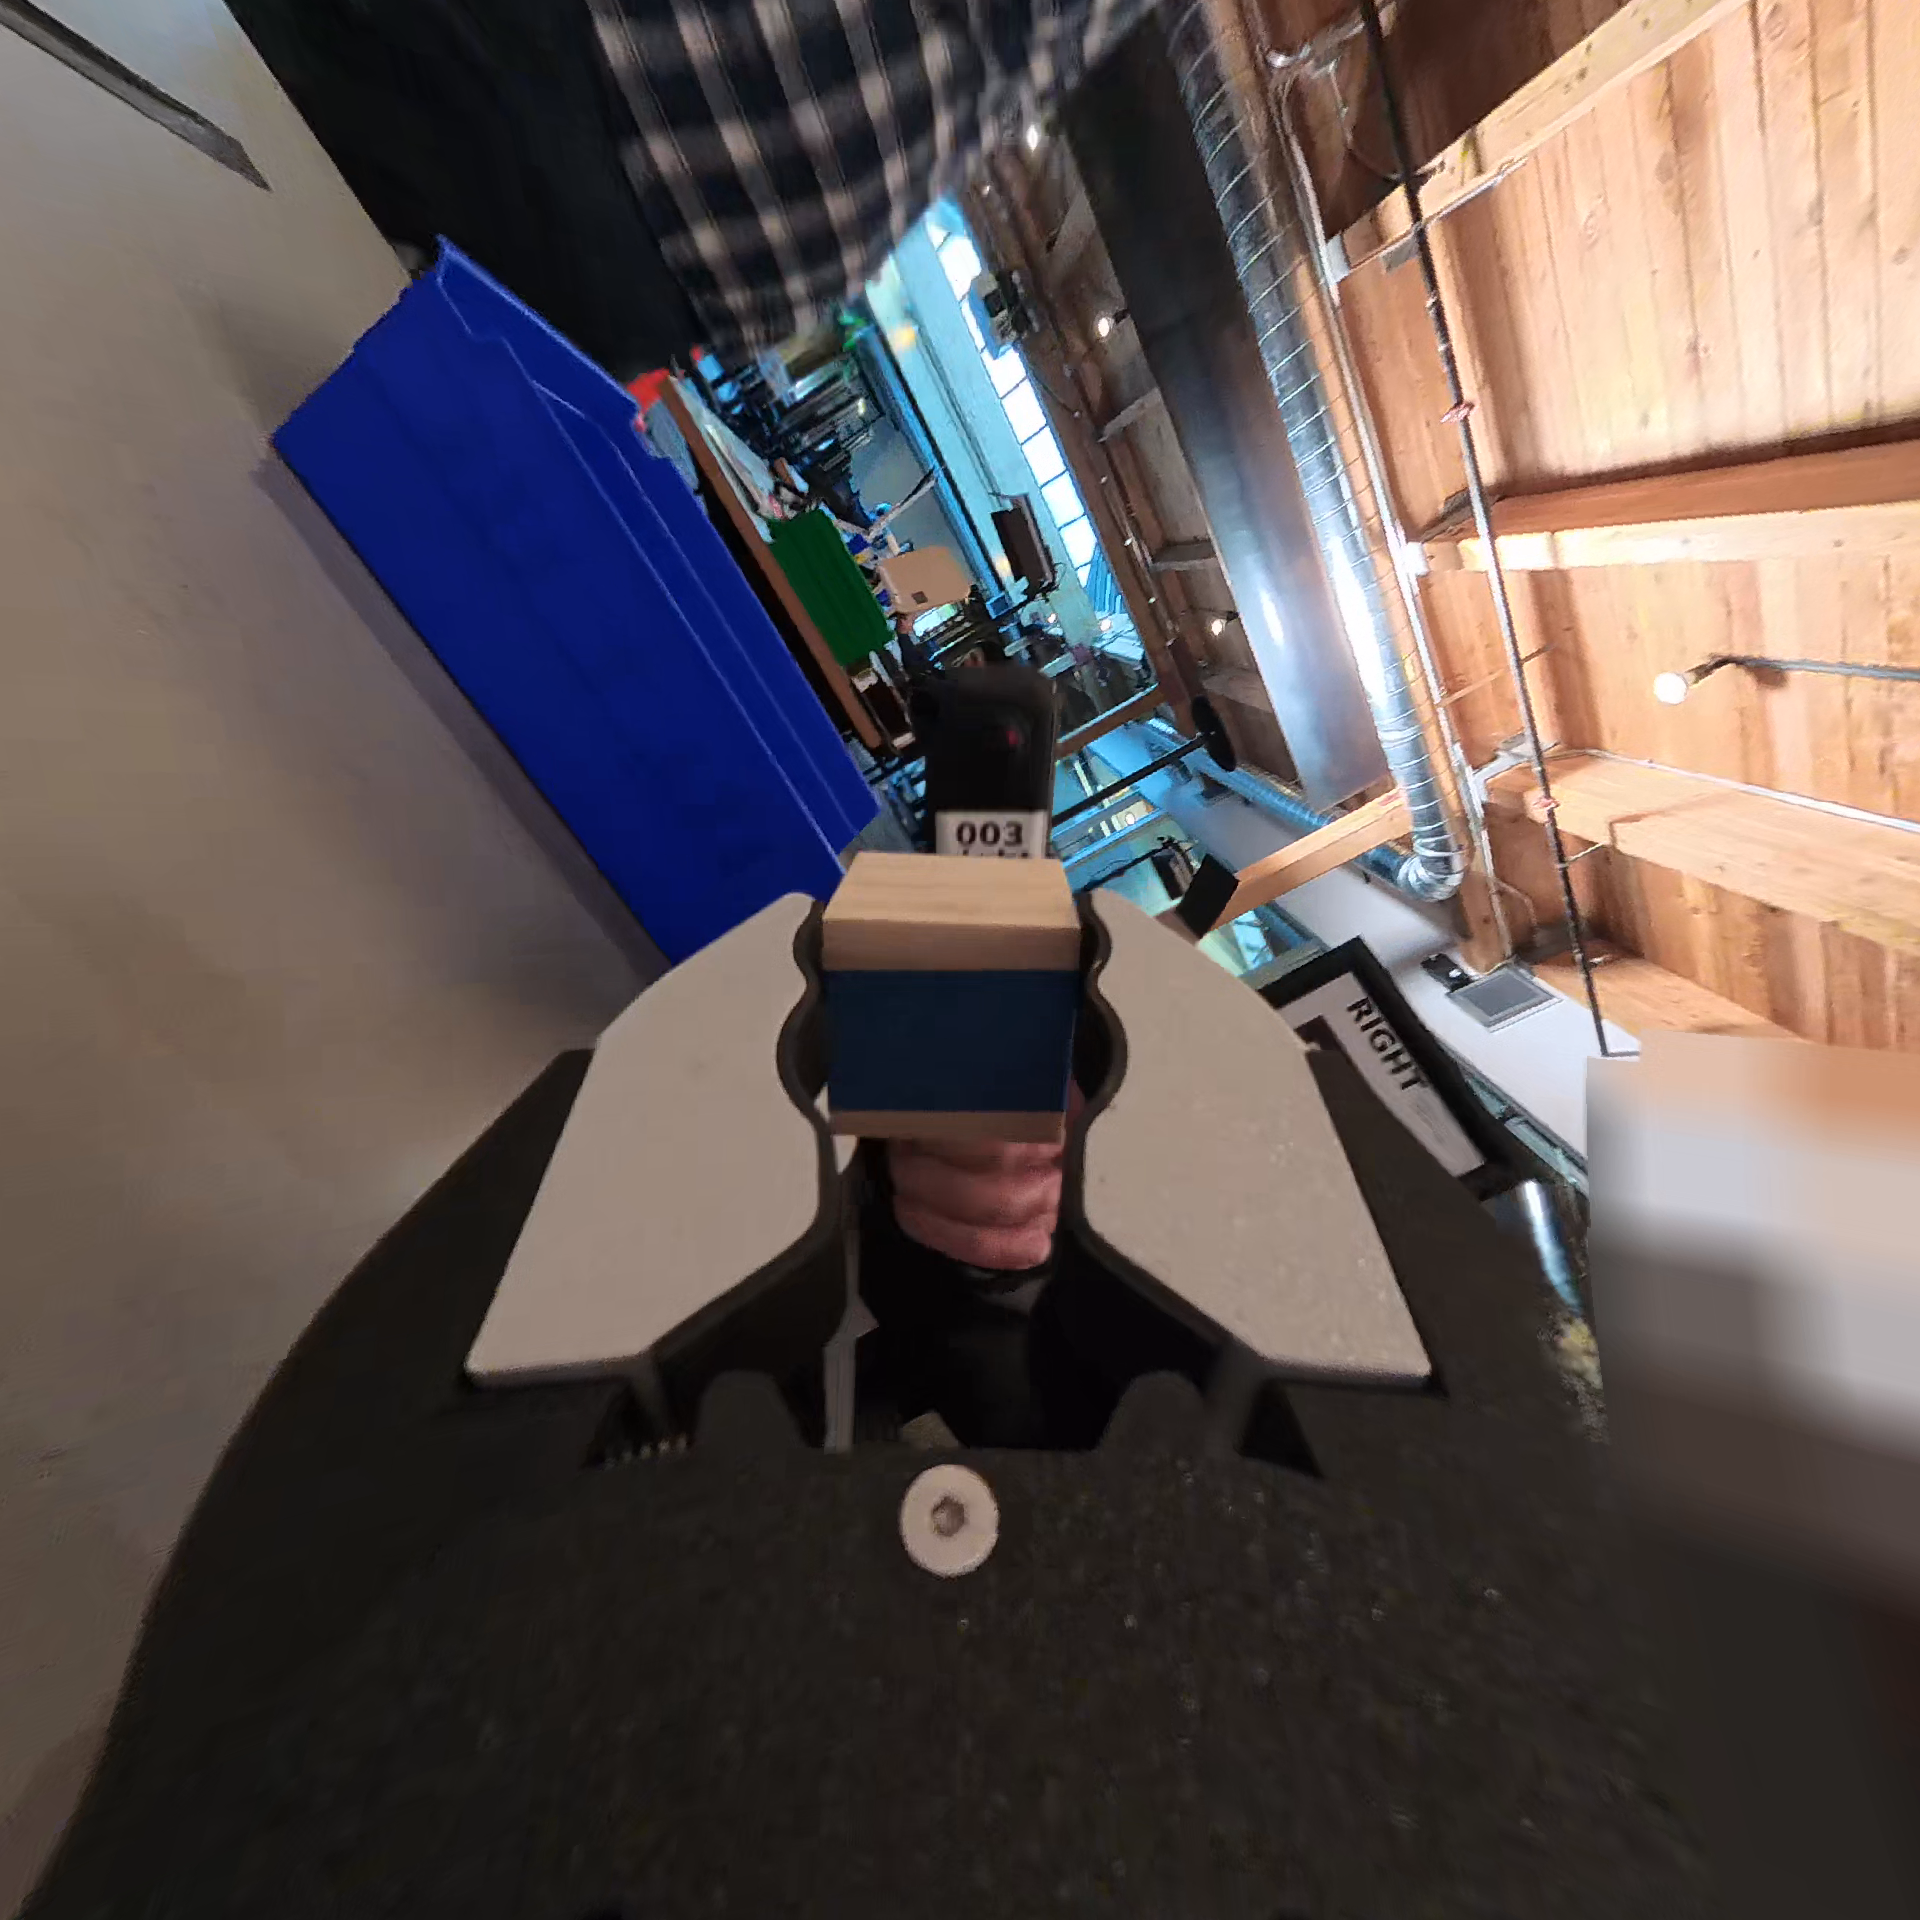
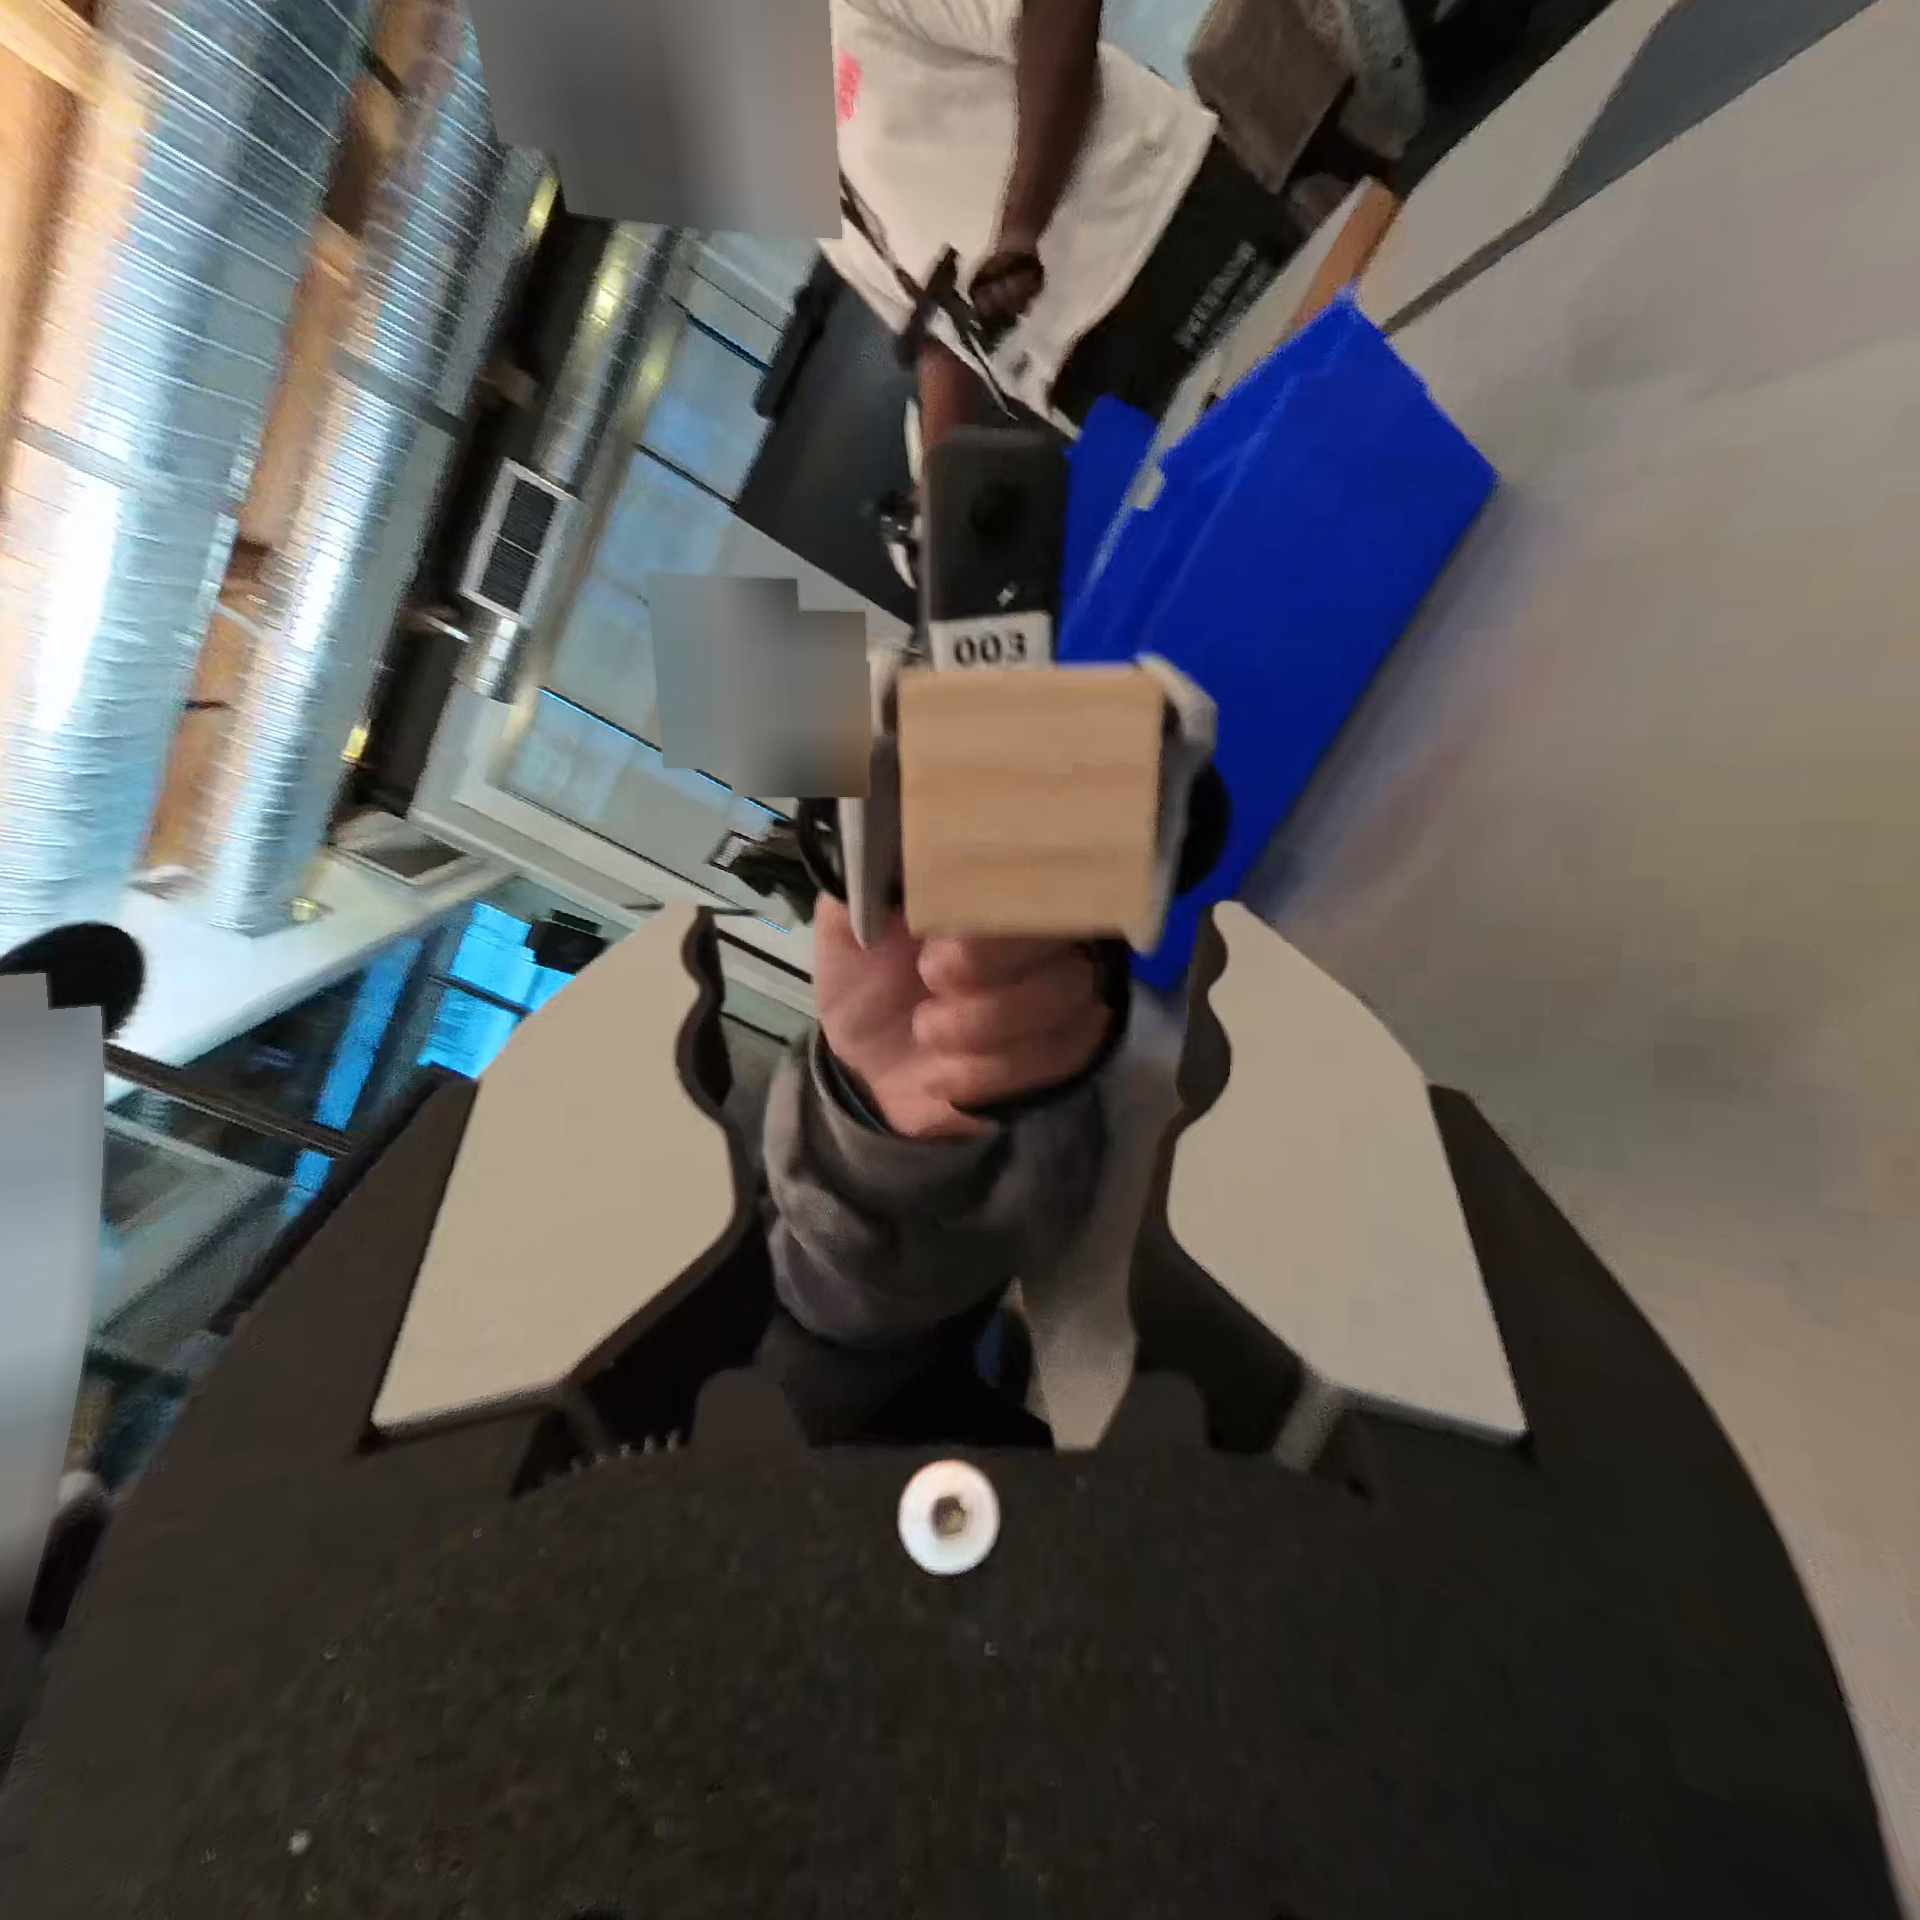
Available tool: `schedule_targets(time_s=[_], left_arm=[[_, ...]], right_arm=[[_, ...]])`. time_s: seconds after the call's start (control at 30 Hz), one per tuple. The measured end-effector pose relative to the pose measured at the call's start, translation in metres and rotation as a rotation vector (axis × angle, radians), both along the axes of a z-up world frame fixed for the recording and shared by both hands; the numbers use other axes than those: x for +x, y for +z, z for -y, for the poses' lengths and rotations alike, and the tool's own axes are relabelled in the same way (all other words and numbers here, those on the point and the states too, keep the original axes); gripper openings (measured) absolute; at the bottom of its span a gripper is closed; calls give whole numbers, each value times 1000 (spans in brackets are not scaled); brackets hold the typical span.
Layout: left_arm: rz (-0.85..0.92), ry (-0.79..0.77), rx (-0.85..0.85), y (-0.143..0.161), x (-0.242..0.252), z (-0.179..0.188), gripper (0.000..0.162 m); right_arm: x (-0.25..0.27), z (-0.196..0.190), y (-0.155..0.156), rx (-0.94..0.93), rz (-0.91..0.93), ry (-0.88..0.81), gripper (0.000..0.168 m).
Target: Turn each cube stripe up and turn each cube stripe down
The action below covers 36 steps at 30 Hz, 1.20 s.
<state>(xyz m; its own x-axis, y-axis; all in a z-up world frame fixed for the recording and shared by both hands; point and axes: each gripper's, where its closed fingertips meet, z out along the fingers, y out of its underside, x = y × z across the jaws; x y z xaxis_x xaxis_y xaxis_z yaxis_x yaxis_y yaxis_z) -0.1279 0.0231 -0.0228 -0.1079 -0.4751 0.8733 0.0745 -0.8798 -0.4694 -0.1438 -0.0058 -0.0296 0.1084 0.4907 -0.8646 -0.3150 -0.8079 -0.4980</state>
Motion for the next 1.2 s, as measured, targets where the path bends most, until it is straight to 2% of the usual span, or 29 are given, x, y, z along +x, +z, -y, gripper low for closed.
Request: schedule_targets(time_s=[0.07, 0.1, 0.13, 0.33, 0.37, 0.43, 0.5, 0.6, 0.7, 0.83, 0.93, 1.03, 1.13, 1.2], left_arm=[[-27, 10, 21, -5, 2, 0, 44], [-32, 27, 27, -7, 2, -2, 44], [-39, 37, 33, -9, 2, -4, 44], [-53, 26, 67, -12, 4, -1, 44], [-35, 20, 72, -7, 2, 1, 49], [-2, 37, 56, 6, -11, 3, 73], [-24, 94, 97, 9, -29, 8, 75], [-166, 169, 234, -15, -50, 33, 80], [-171, 203, 292, -41, -51, 69, 79], [-173, 17, 273, -55, -33, 101, 72], [-205, -36, 314, -57, -26, 111, 70], [-249, -55, 367, -59, -24, 118, 69], [-262, -54, 401, -57, -23, 120, 69], [-263, -69, 403, -56, -23, 121, 69]], right_arm=[[-8, -12, -4, 13, 25, 6, 82], [-11, -15, -14, 17, 69, 17, 69], [-14, -13, -22, 13, 97, 54, 46], [-6, -16, -21, 15, 44, 35, 45], [-4, -16, -18, 24, 40, 30, 45], [1, -17, -13, 44, 56, 22, 45], [6, -15, -9, 69, 74, 14, 45], [15, -14, -4, 115, 109, -5, 45], [26, -17, -5, 149, 161, -37, 45], [47, -22, 3, 178, 213, -78, 45], [97, -32, 33, 275, 358, -193, 45], [176, -48, 49, 284, 626, -331, 45], [262, -81, 24, 179, 990, -467, 46], [300, -104, -17, 39, 1193, -424, 47]])
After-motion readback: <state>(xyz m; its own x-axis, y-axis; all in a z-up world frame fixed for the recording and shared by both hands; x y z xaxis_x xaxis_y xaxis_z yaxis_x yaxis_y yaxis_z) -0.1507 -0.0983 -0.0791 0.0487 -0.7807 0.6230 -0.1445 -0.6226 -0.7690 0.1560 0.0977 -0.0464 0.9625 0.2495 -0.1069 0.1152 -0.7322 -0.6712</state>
